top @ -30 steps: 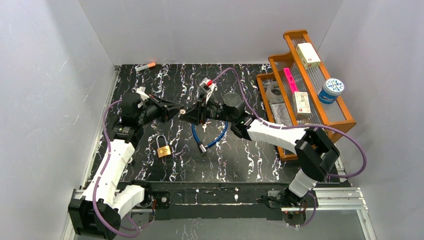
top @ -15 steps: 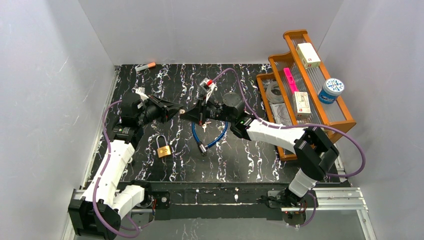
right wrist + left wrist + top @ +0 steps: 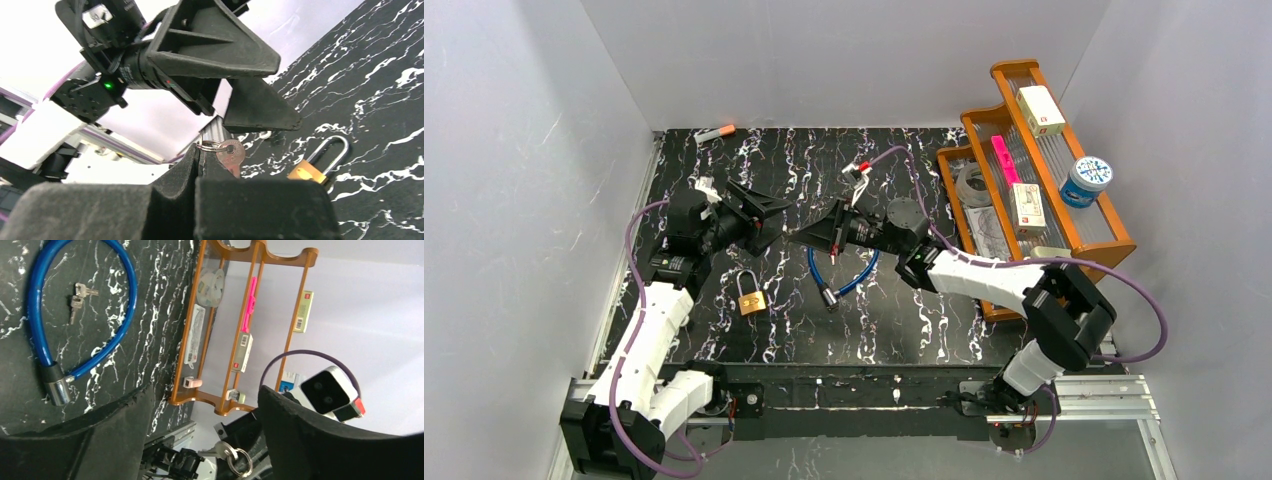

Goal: Unlock with the key

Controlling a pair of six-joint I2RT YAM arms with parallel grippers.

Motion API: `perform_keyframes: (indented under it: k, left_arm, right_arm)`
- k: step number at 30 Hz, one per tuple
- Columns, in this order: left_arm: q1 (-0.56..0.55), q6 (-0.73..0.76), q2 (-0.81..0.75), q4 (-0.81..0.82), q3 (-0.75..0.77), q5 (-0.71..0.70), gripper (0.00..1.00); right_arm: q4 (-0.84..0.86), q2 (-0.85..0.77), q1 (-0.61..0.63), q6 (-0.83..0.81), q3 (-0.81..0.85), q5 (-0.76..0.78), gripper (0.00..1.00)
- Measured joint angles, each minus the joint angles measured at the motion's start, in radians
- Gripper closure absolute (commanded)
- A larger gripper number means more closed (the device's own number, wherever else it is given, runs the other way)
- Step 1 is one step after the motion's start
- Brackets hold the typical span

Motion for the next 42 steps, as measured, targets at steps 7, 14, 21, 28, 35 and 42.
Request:
perform_keyframes:
  k: [7,14,21,28,35,42]
  left_arm:
    - [0.000,0.115,-0.012,-0.079,0.003,-0.059,0.13]
    - [0.000,0.227,-0.128,0.007,-0.002,-0.016,0.23]
    - [0.000,0.194,-0.170,0.212,-0.088,0.078,0.41]
    - [0.000,0.129,-0.150,0.339,-0.132,0.126,0.61]
    - [0.000,0.025,-0.131,0.469,-0.193,0.165,0.69]
    - [0.000,-0.106,-0.103,0.627,-0.257,0.182,0.76]
  right_arm:
    - [0.084,-0.060,0.001,0.157,-0.076,0.108,0.99]
    - [0.096,-0.075,0.001,0.314,-0.095,0.281,0.99]
    - [0.097,-0.074,0.001,0.434,-0.093,0.356,0.99]
    - [0.096,-0.061,0.001,0.478,-0.089,0.364,0.99]
    - [0.093,-0.061,0.001,0.477,-0.085,0.369,0.99]
    - [0.089,-0.061,0.001,0.478,-0.084,0.370,0.99]
